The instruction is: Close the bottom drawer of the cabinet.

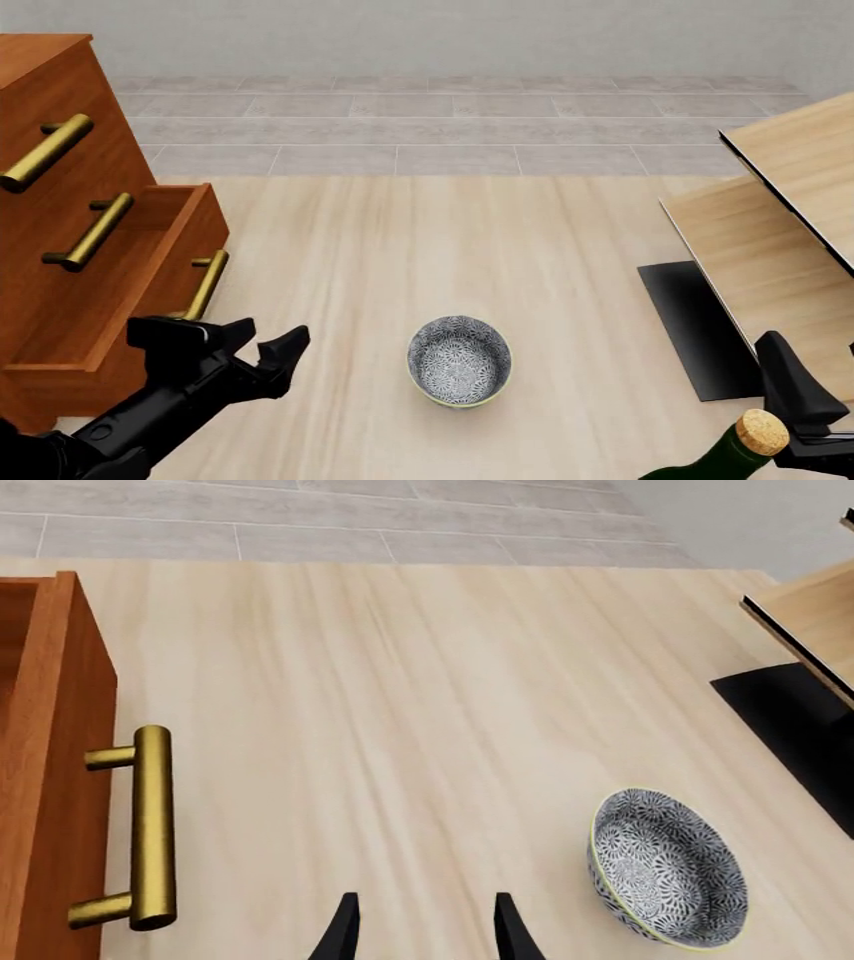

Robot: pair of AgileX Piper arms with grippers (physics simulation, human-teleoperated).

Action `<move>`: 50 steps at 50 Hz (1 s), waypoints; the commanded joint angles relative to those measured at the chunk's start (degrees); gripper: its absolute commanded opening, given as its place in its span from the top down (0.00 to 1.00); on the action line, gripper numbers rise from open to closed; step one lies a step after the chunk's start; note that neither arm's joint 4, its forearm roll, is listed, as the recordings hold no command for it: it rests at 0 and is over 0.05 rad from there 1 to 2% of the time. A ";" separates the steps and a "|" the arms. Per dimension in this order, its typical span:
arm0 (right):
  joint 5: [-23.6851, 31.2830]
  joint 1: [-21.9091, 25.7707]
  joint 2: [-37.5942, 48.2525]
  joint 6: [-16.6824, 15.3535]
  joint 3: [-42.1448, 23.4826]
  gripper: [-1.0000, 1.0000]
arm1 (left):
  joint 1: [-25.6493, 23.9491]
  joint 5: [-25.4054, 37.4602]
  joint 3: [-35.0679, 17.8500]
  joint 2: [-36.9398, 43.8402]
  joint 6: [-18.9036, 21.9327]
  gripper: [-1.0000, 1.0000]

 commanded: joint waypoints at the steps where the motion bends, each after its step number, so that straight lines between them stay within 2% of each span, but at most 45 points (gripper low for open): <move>1: 0.06 0.01 -0.06 0.08 -0.02 0.00 | 2.53 -3.01 1.55 2.43 0.73 0.00; 14: -0.09 0.04 0.01 0.32 0.00 0.00 | 5.72 -5.17 2.09 5.40 1.79 0.00; 36: -0.42 0.06 0.30 0.66 0.01 0.00 | 11.88 -7.54 0.59 11.58 7.63 0.00; 50: -0.94 0.29 0.94 0.51 0.12 0.00 | 14.27 -7.37 -0.08 12.78 9.34 0.00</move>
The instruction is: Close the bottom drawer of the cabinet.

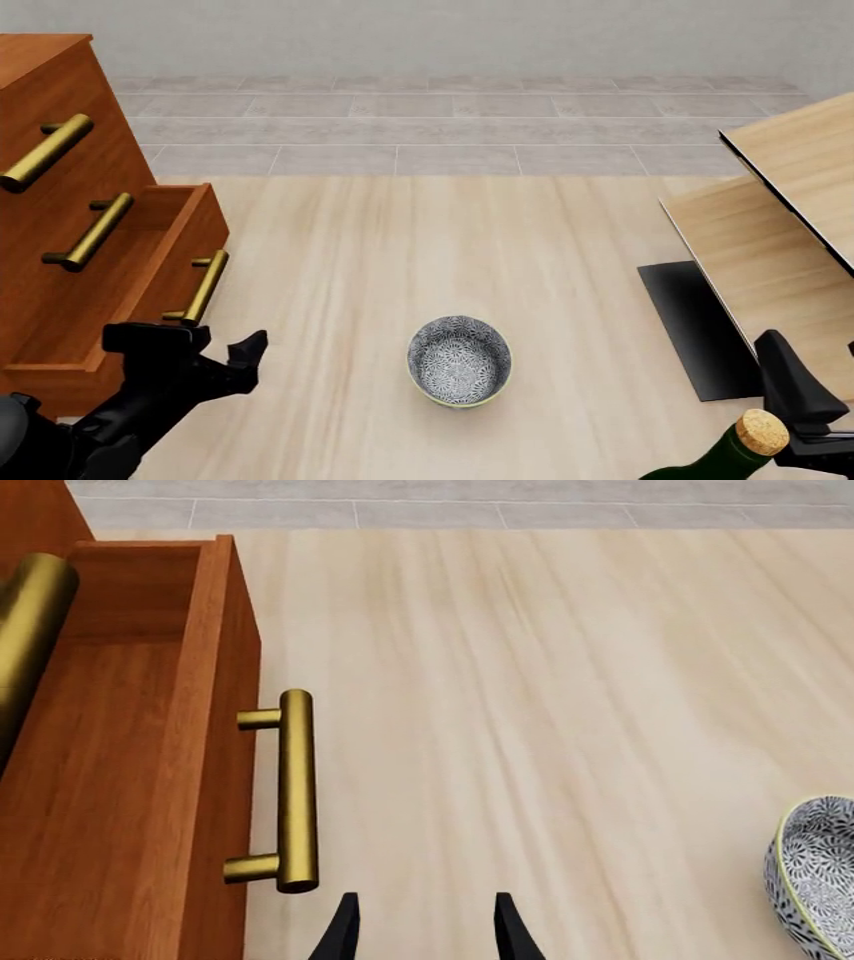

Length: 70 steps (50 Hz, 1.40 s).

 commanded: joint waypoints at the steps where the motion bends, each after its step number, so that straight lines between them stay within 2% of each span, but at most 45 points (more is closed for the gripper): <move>1: -0.41 0.19 0.52 -0.07 0.08 0.00 | 2.13 -0.67 -0.42 1.82 1.65 0.00; 19: -0.81 0.63 1.19 -0.30 0.04 0.00 | 6.08 -1.56 -0.79 3.47 4.63 0.00; 25: -1.04 0.61 1.43 -0.28 0.09 0.00 | 7.82 -2.96 -0.56 4.51 6.87 0.00; 42: -0.81 0.57 1.13 -0.21 0.03 0.00 | 10.50 -4.19 -0.54 5.37 8.25 0.00; 50: -0.64 0.51 0.96 -0.16 -0.04 0.00 | 11.79 -7.35 -0.12 8.26 9.43 0.00; 70: -0.32 0.43 0.48 -0.05 -0.02 0.00 | 14.41 -7.88 -0.25 8.90 10.41 0.00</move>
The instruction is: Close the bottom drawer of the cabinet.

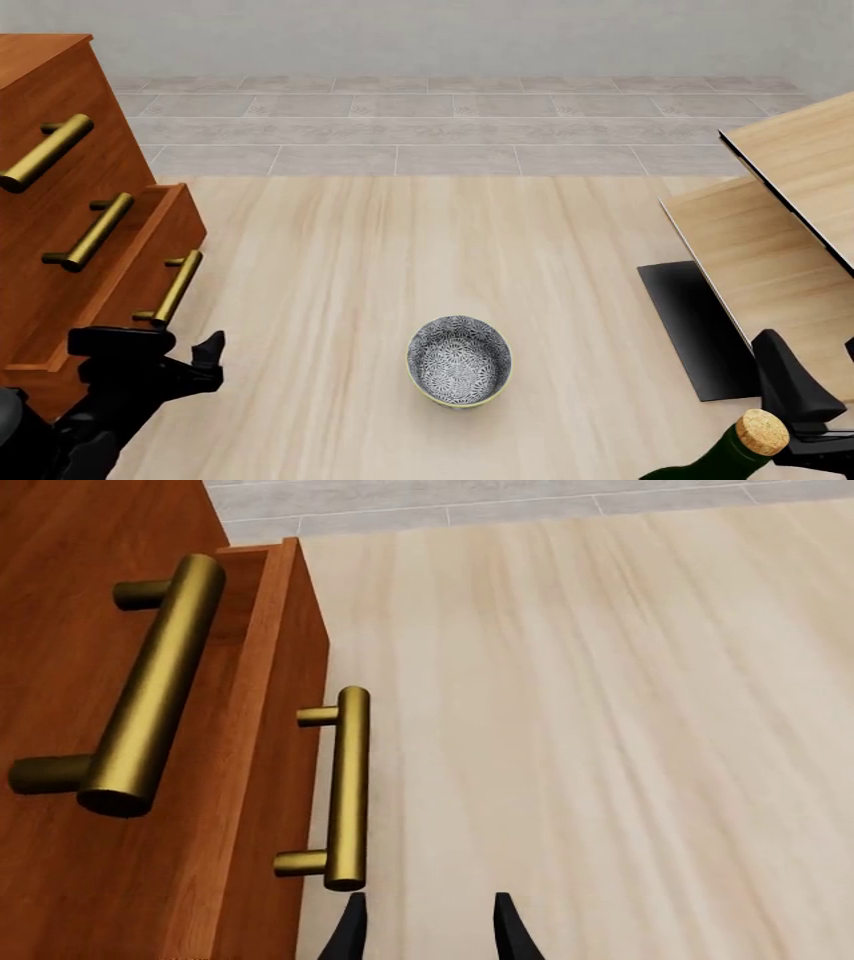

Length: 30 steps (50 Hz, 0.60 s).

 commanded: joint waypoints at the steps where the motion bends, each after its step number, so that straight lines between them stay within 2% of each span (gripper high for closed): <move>1: 0.24 -0.05 -0.34 -0.01 0.04 0.00 | 2.53 -0.54 -0.47 2.05 1.01 0.00; 30: -0.63 0.21 0.67 -0.37 0.11 0.00 | 4.90 -1.69 -0.32 1.82 3.90 0.00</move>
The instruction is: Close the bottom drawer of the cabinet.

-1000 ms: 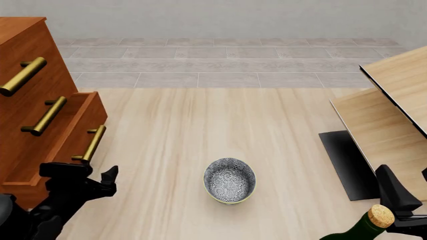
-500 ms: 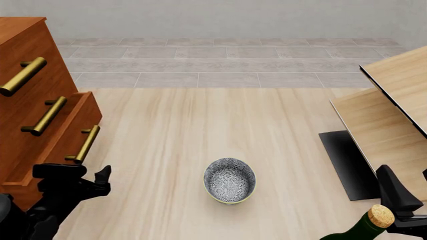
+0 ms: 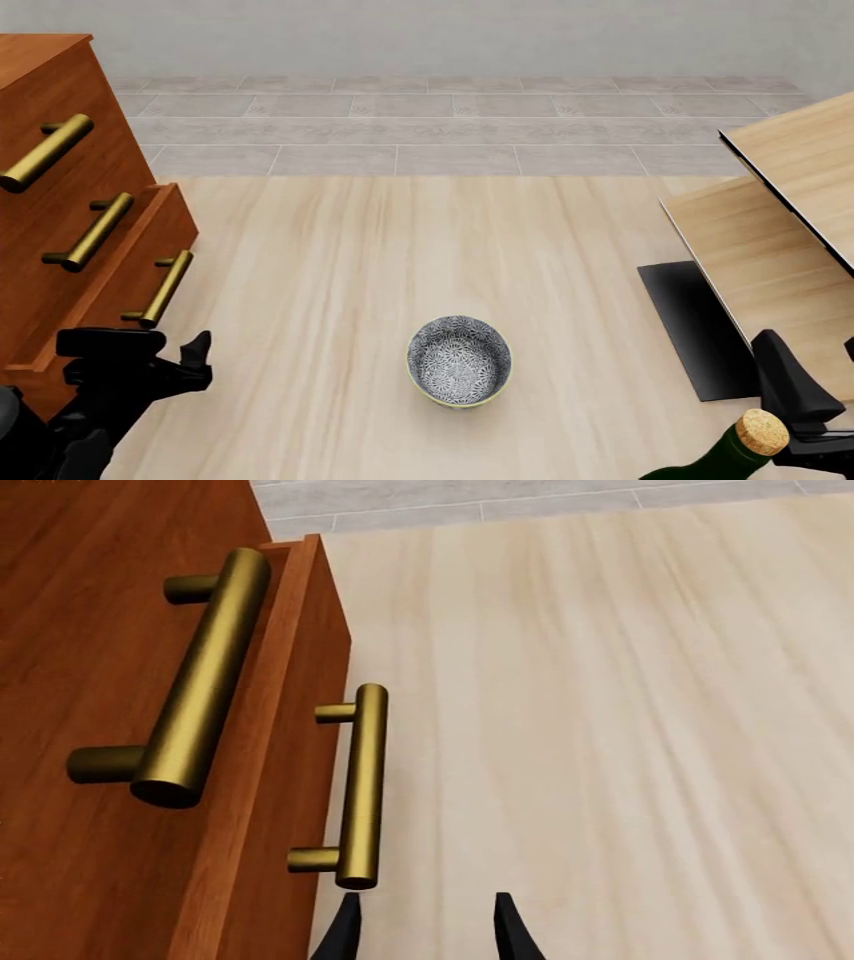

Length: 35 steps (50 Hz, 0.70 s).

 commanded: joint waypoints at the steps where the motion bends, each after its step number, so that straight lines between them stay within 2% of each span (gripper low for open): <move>1: -0.38 0.18 0.51 -0.18 0.01 0.00 | 1.97 -0.78 0.04 0.54 1.72 0.00; 35: -0.96 0.75 1.38 -0.38 0.00 0.00 | 5.00 -0.88 -0.76 2.13 3.69 0.00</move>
